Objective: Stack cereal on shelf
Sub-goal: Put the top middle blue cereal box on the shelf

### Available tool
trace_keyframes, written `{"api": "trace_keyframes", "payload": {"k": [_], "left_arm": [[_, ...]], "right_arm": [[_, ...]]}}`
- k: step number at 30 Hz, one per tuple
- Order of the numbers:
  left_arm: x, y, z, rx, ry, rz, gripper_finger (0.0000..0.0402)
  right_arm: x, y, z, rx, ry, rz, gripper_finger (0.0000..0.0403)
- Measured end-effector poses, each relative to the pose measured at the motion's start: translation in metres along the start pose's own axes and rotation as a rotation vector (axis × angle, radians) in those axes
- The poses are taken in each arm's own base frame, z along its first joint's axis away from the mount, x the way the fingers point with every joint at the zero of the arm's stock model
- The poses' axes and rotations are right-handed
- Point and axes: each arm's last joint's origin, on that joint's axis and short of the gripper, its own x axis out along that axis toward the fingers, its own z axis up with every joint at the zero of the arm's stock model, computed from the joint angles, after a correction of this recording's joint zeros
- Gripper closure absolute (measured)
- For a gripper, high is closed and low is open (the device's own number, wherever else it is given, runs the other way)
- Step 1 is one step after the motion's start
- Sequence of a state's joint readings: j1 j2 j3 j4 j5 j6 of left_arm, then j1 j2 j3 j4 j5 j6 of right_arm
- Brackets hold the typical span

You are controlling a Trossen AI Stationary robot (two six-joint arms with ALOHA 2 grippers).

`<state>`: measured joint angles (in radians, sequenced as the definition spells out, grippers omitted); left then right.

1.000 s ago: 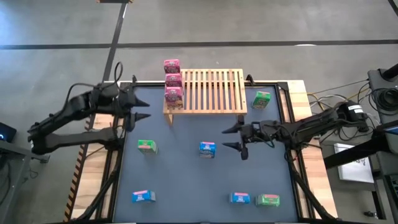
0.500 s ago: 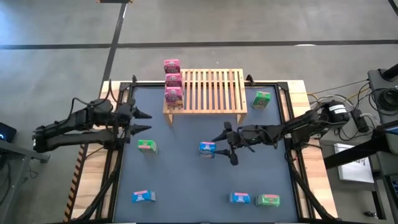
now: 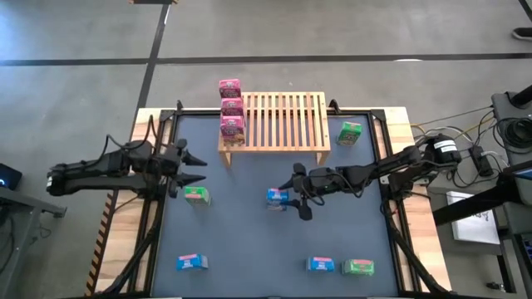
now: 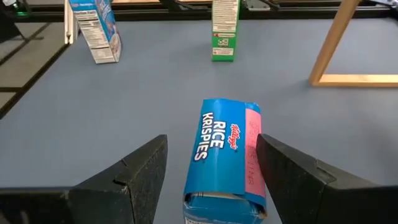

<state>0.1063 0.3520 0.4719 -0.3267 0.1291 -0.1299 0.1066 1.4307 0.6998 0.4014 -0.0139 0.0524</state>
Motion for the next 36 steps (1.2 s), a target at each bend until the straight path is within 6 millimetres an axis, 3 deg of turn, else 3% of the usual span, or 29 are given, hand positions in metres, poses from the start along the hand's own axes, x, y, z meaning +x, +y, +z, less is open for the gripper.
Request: {"api": "trace_keyframes", "payload": {"k": [16,36], "left_arm": [[0.003,0.001,-0.004,-0.014,0.006,0.008,0.0198],[0.005,0.001,-0.005,-0.015,0.016,0.01,0.0198]], "right_arm": [[-0.001,-0.001,0.0,0.017,-0.001,-0.025,0.0167],[-0.001,-0.003,-0.014,0.08,0.139,-0.056,0.0167]]}}
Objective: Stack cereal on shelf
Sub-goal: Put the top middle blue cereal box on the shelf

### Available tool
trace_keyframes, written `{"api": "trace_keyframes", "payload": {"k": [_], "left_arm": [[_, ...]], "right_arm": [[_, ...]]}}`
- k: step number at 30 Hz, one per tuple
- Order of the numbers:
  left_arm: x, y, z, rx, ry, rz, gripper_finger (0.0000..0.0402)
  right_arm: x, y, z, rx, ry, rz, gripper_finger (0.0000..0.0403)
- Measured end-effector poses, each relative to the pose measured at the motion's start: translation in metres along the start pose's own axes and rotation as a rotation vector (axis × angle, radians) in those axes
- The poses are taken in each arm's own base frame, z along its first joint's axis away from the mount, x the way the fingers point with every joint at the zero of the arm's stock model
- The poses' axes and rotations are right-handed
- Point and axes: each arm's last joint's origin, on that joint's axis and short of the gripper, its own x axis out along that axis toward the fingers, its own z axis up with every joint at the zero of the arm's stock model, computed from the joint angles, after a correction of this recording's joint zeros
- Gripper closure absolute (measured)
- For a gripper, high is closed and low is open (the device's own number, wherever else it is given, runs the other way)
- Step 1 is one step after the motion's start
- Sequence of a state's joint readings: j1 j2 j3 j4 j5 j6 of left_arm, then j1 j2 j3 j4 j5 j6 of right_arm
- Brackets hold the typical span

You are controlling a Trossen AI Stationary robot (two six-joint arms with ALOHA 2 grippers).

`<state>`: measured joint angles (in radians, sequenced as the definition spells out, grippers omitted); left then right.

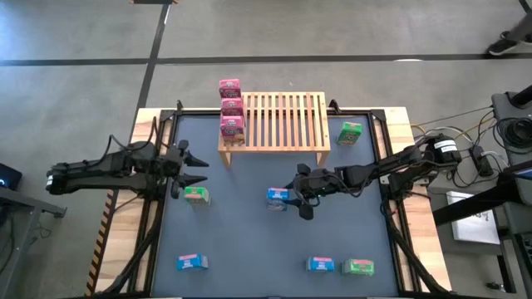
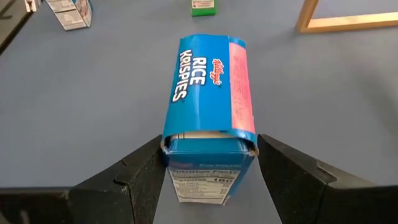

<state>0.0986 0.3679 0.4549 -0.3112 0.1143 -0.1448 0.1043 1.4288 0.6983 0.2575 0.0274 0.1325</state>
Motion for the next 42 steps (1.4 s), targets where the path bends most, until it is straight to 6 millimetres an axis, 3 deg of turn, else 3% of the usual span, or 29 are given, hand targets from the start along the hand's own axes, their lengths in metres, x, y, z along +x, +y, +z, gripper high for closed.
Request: {"api": "trace_keyframes", "payload": {"k": [6,18,25,34,42], "left_arm": [[0.003,0.0,0.0,-0.002,0.013,0.002,0.0198],[0.005,0.001,-0.001,0.0,0.026,0.004,0.0198],[0.003,0.0,0.0,0.003,0.011,0.001,0.0198],[0.003,0.0,0.0,0.003,0.009,0.001,0.0198],[0.002,0.0,0.0,0.004,0.009,-0.006,0.0198]], "right_arm": [[0.0,0.0,0.0,-0.001,-0.001,0.0,0.0177],[0.0,0.0,0.0,-0.014,-0.001,0.001,0.0245],[0.0,0.001,0.003,-0.015,-0.015,0.012,0.0249],[-0.003,0.009,0.04,-0.078,-0.104,0.148,0.025],[-0.029,0.004,0.087,-0.181,-0.05,0.106,0.0249]]}}
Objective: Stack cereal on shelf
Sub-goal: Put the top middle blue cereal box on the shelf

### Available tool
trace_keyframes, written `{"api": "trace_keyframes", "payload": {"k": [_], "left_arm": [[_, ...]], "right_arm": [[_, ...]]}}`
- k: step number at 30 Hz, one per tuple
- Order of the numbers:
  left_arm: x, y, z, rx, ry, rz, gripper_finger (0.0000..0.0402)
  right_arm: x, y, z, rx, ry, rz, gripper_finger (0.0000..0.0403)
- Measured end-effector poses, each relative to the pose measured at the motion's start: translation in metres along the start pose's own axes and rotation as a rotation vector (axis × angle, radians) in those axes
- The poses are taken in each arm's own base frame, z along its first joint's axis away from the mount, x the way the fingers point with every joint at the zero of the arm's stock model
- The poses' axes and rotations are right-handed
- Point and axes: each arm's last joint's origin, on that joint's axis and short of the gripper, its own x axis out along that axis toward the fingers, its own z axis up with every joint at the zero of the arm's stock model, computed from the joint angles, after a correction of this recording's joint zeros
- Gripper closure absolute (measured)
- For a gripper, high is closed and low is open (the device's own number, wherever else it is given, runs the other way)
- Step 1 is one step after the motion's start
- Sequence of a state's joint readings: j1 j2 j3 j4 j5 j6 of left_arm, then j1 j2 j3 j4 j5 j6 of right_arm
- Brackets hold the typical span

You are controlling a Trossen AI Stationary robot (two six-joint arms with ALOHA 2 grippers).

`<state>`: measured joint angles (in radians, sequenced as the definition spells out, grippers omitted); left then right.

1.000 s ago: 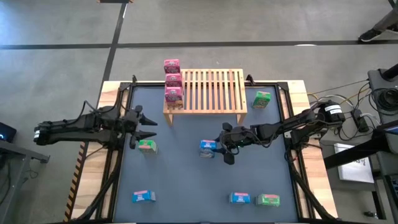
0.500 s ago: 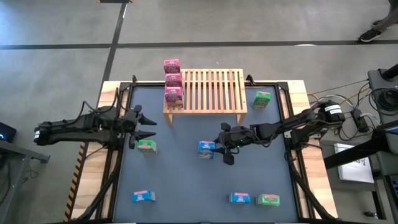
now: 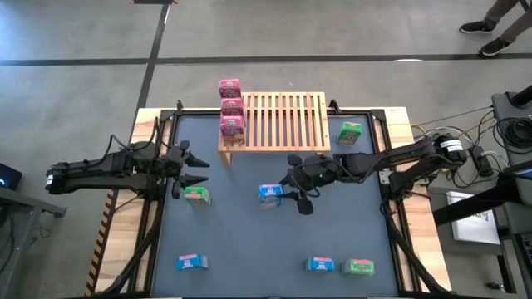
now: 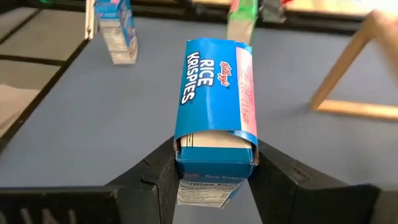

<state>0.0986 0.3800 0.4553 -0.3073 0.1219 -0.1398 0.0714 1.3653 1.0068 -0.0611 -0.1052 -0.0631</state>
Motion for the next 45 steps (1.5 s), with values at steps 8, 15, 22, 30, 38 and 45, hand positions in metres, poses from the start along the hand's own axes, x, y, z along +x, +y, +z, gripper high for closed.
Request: {"api": "trace_keyframes", "payload": {"k": [8,15,22,30,38,45], "left_arm": [[0.0,0.0,0.0,0.008,-0.002,-0.001,0.0198],[0.0,0.0,0.0,0.02,-0.002,-0.002,0.0198],[0.0,0.0,0.0,0.027,-0.003,-0.002,0.0198],[-0.001,0.0,0.0,0.047,-0.003,-0.002,0.0198],[-0.001,0.0,0.0,0.049,-0.002,-0.002,0.0198],[0.0,0.0,-0.001,0.048,0.007,-0.001,0.0198]], "right_arm": [[-0.045,-0.037,0.043,-0.098,-0.071,-0.117,0.0248],[-0.082,-0.096,0.054,-0.092,-0.134,-0.195,0.0248],[-0.11,-0.155,0.041,-0.074,-0.15,-0.246,0.0248],[-0.129,-0.206,0.036,-0.07,-0.184,-0.252,0.0248],[-0.12,-0.249,0.029,-0.066,-0.162,-0.212,0.0248],[-0.118,-0.276,0.022,-0.032,-0.102,-0.199,0.0248]]}}
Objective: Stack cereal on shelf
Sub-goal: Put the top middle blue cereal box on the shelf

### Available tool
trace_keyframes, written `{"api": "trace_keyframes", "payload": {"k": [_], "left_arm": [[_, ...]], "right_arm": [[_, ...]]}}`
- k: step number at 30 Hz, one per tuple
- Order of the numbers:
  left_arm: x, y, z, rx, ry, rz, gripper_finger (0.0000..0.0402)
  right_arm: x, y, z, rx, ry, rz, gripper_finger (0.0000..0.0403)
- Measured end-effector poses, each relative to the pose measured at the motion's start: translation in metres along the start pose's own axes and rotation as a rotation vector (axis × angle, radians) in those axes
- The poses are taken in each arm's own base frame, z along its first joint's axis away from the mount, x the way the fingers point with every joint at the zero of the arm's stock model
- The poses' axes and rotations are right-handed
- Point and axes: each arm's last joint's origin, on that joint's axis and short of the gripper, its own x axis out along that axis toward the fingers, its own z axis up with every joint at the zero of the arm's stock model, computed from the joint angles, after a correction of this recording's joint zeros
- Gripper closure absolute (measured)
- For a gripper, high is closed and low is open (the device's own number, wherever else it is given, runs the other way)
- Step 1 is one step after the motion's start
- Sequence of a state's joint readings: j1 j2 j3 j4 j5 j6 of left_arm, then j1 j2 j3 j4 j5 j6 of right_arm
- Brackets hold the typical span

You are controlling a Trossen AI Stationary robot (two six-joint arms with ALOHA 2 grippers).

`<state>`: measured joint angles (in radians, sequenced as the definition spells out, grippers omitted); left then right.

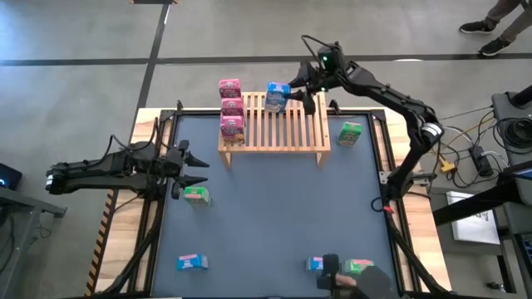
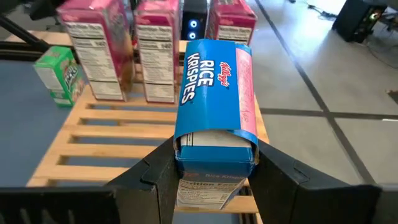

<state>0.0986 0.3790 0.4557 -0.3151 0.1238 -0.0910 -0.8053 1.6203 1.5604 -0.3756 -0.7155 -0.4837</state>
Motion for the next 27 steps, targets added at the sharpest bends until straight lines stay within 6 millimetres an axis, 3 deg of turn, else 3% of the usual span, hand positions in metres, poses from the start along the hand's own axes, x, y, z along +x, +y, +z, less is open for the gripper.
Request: {"api": "trace_keyframes", "payload": {"k": [17,27], "left_arm": [[0.0002,0.0,-0.0001,0.003,0.001,0.0,0.0198],[0.0002,0.0,-0.0001,0.003,0.002,0.001,0.0198]], "right_arm": [[0.0092,-0.0118,-0.0015,-0.052,0.014,0.021,0.0247],[0.0076,-0.0117,-0.0006,-0.042,0.027,-0.003,0.0202]]}}
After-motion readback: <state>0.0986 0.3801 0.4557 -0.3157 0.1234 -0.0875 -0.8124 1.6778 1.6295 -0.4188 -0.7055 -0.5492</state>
